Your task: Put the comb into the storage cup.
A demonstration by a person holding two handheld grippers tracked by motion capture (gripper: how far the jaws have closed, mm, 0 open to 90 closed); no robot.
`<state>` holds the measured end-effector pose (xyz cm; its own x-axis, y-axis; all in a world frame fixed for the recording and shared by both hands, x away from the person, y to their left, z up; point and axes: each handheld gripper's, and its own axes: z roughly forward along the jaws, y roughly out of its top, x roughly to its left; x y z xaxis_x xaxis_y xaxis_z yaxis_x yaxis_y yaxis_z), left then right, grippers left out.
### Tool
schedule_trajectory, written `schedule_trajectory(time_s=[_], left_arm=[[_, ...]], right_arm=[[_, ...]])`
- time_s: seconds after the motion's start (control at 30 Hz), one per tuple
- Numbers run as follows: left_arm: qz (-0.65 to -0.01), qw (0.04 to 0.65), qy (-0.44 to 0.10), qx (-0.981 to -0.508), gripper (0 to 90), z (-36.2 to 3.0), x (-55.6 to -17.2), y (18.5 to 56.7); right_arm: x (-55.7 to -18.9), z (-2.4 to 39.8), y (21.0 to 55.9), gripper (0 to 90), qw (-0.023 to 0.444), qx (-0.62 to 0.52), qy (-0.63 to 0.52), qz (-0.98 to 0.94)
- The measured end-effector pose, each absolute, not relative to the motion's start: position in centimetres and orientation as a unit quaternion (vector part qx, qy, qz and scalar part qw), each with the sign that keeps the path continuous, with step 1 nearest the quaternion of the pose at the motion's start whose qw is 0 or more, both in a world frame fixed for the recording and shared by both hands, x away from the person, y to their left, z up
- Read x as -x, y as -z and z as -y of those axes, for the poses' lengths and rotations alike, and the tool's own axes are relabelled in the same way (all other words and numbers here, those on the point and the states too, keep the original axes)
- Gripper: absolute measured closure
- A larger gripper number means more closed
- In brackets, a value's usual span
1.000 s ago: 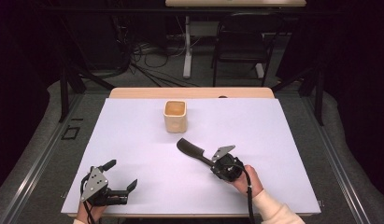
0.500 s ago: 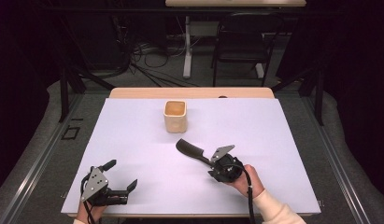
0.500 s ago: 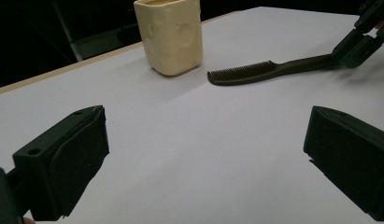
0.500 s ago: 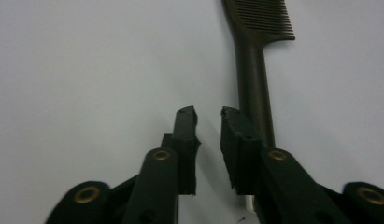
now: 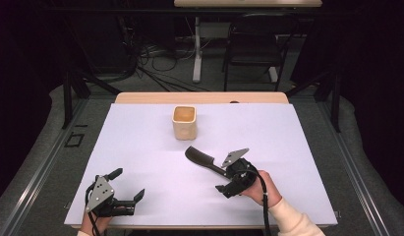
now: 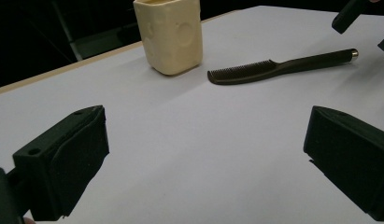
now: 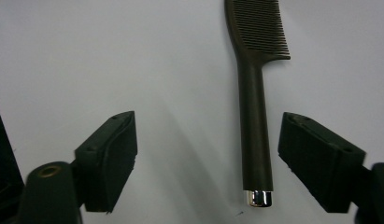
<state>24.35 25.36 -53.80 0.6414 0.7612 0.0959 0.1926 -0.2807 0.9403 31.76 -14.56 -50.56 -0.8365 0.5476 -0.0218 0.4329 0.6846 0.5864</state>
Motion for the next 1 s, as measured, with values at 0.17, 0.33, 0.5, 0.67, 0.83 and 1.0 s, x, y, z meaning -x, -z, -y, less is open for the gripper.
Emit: schedule_trajectory(time_s=[0.17,0.33,0.5,0.67,0.83,1.0], left_arm=[[-0.317,0.507,-0.28,-0.751,0.2,-25.3,-24.4,53.8],[-0.318,0.507,-0.281,-0.75,0.2,-25.4,-24.4,53.8],[-0.317,0.504,-0.281,-0.753,0.2,-25.3,-24.4,53.8],[-0.316,0.503,-0.28,-0.754,0.2,-25.3,-24.4,53.8],[-0.317,0.506,-0.28,-0.752,0.2,-25.3,-24.4,53.8],[-0.317,0.504,-0.281,-0.753,0.2,-25.3,-24.4,53.8]], right_arm=[[-32.0,14.4,50.1,7.3,0.103,-0.268,-0.298,-0.911],[-32.5,14.2,49.6,2.3,0.101,-0.264,-0.296,-0.912],[-33.0,14.0,49.9,0.0,0.096,-0.261,-0.277,-0.92],[-33.4,13.8,49.9,0.0,0.093,-0.26,-0.265,-0.924],[-33.8,13.6,49.7,0.0,0.099,-0.261,-0.261,-0.924],[-34.2,13.1,49.5,0.0,0.1,-0.263,-0.258,-0.924]])
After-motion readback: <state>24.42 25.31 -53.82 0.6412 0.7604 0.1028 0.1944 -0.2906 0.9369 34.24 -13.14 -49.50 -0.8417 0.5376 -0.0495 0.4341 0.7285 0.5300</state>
